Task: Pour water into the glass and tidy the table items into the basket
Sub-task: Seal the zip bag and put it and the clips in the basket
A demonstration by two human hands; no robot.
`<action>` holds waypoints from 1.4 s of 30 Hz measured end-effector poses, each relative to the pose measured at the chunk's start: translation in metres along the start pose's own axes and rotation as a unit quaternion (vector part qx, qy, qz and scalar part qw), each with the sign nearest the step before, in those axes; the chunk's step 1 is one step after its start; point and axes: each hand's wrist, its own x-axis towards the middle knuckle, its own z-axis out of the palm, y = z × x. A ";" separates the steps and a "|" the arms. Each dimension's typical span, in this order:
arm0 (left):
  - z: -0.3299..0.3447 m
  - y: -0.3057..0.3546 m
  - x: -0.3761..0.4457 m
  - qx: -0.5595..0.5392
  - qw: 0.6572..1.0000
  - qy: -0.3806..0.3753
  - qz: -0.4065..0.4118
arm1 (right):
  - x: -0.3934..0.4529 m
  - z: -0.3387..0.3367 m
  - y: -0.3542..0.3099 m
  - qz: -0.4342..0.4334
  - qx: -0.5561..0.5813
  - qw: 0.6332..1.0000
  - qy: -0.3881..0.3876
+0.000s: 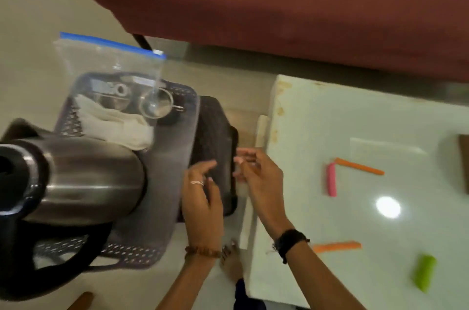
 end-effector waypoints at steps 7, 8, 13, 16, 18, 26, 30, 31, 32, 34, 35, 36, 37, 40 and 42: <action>0.089 0.011 -0.108 0.096 0.940 -0.326 0.039 | -0.044 -0.170 0.060 0.081 -0.130 0.982 0.114; 0.099 0.008 -0.115 0.128 0.919 -0.368 0.064 | -0.042 -0.189 0.065 0.084 -0.154 0.977 0.119; 0.143 0.001 -0.146 0.273 0.832 -0.469 0.111 | -0.008 -0.249 0.082 0.047 -0.295 0.946 0.126; 0.159 -0.002 -0.160 0.311 0.829 -0.459 0.076 | 0.017 -0.260 0.090 -0.013 -0.382 0.920 0.083; 0.165 -0.002 -0.166 0.325 0.835 -0.438 0.071 | 0.028 -0.263 0.095 -0.046 -0.441 0.896 0.031; 0.170 0.000 -0.183 0.245 0.891 -0.381 -0.013 | 0.025 -0.289 0.112 -0.001 -0.512 0.859 -0.008; 0.165 0.020 -0.180 0.064 0.945 -0.251 -0.199 | 0.003 -0.296 0.111 0.126 -0.378 0.915 0.058; 0.162 0.026 -0.177 0.019 0.947 -0.209 -0.245 | -0.004 -0.293 0.108 0.150 -0.320 0.931 0.089; 0.158 0.032 -0.172 -0.021 0.942 -0.168 -0.288 | -0.012 -0.288 0.102 0.163 -0.261 0.944 0.118; 0.146 0.043 -0.159 -0.086 0.927 -0.098 -0.353 | -0.028 -0.268 0.086 0.158 -0.165 0.962 0.148; 0.138 0.047 -0.150 -0.114 0.920 -0.075 -0.368 | -0.035 -0.253 0.076 0.148 -0.134 0.970 0.142; 0.128 0.050 -0.141 -0.133 0.916 -0.060 -0.374 | -0.042 -0.235 0.065 0.141 -0.110 0.976 0.124; 0.116 0.052 -0.131 -0.150 0.914 -0.049 -0.373 | -0.048 -0.214 0.054 0.140 -0.088 0.981 0.098; 0.074 0.056 -0.099 -0.208 0.913 -0.002 -0.352 | -0.062 -0.149 0.018 0.150 -0.007 0.989 0.008; 0.037 0.054 -0.073 -0.222 0.922 0.043 -0.313 | -0.065 -0.099 -0.007 0.140 0.059 0.987 -0.047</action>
